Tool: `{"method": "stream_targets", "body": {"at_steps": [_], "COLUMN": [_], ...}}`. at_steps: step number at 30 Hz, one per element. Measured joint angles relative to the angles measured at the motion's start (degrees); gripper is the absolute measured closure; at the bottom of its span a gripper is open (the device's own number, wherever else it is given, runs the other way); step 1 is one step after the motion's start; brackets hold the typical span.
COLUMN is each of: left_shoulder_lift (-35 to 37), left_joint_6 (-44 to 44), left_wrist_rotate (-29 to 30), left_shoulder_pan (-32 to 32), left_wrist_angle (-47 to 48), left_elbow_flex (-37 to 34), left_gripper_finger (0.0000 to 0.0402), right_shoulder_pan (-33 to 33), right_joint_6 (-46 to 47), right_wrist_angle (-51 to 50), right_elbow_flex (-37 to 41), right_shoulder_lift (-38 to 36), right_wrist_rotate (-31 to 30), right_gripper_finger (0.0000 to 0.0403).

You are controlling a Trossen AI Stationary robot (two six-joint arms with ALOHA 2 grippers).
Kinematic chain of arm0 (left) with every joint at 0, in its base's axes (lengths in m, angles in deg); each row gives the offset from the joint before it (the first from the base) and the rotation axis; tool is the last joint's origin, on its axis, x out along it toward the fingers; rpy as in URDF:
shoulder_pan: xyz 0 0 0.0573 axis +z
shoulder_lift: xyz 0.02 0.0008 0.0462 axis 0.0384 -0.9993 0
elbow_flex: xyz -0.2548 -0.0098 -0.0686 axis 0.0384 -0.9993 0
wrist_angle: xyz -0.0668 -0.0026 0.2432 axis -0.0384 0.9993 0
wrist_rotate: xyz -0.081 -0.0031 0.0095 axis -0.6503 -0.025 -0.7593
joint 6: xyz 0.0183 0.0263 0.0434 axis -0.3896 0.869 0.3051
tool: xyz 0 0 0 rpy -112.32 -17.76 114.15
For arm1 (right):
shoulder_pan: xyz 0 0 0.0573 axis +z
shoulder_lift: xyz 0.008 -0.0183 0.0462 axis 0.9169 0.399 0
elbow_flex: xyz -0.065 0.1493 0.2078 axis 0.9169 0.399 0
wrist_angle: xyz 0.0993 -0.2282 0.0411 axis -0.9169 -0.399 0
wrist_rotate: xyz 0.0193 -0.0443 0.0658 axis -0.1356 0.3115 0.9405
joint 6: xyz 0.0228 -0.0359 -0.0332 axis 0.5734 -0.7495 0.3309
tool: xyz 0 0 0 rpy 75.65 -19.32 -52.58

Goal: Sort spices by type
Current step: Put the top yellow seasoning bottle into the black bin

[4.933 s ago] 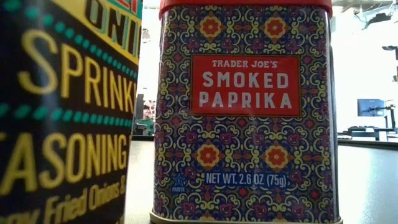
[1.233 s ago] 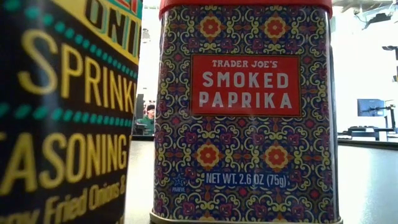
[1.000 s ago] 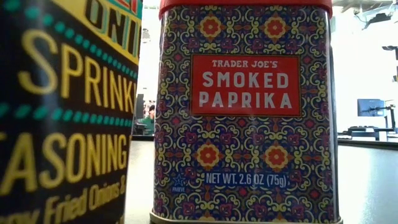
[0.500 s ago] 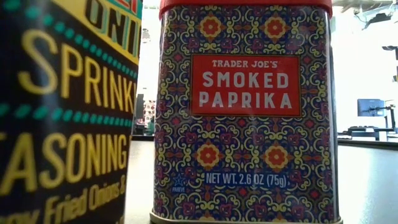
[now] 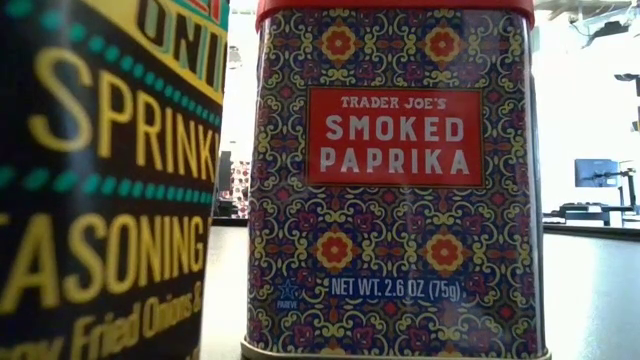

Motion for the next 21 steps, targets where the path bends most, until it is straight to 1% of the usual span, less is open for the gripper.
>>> {"method": "stream_targets", "body": {"at_steps": [3, 4, 5, 7, 9, 11, 12, 14, 16, 19, 20, 21], "left_shoulder_lift": [-0.01, -0.02, 0.0, -0.02, 0.0, 0.0, -0.02, -0.01, 0.0, 0.0, -0.01, -0.02], "left_joint_6": [1.6, 2.32, 3.14, 4.96, 6.92, 8.84, 9.78, 11.66, 13.64, 16.22, 16.96, 17.66], "left_wrist_rotate": [-0.01, 0.0, -0.01, -0.02, -0.01, 0.0, -0.02, -0.02, -0.02, -0.04, -0.03, -0.04], "left_shoulder_pan": [-0.01, -0.01, 0.0, 0.01, -0.01, 0.01, 0.01, 0.0, 0.01, 0.01, -0.01, -0.01], "left_wrist_angle": [0.0, 0.0, 0.0, 0.0, 0.0, 0.0, 0.0, 0.0, 0.0, 0.0, 0.0, 0.0], "left_elbow_flex": [0.0, 0.0, 0.0, 0.0, 0.0, 0.0, 0.0, 0.0, 0.0, 0.0, 0.0, 0.0], "left_gripper_finger": [0.0141, 0.0141, 0.0141, 0.0141, 0.0141, 0.0141, 0.0141, 0.0141, 0.0141, 0.0141, 0.0141, 0.0141], "right_shoulder_pan": [0.0, 0.0, 0.0, -0.41, -2.38, -5.39, -7.38, -11.67, -16.06, -21.64, -23.1, -24.35], "right_joint_6": [1.99, 1.37, 0.44, -2.24, -5.79, -7.98, -8.12, -6.86, -3.4, 4.83, 8.62, 12.48], "right_wrist_angle": [5.15, 6.95, 8.88, 13.37, 18.07, 21.31, 22.46, 24.33, 24.9, 26.15, 27.32, 28.6], "right_elbow_flex": [0.0, 0.0, 0.0, 0.0, 0.0, 0.0, 0.0, 0.0, 0.0, 0.0, 0.02, 0.02], "right_shoulder_lift": [0.56, 0.96, 1.61, 3.52, 6.02, 8.73, 10.15, 12.88, 15.62, 19.85, 21.15, 22.27], "right_wrist_rotate": [-0.2, -1.46, -4.23, -11.7, -18.55, -23.45, -24.94, -25.75, -25.74, -25.31, -24.44, -22.27], "right_gripper_finger": [0.0042, 0.0042, 0.0042, 0.0042, 0.0042, 0.0042, 0.0042, 0.0042, 0.0042, 0.0042, 0.0042, 0.0042]}}
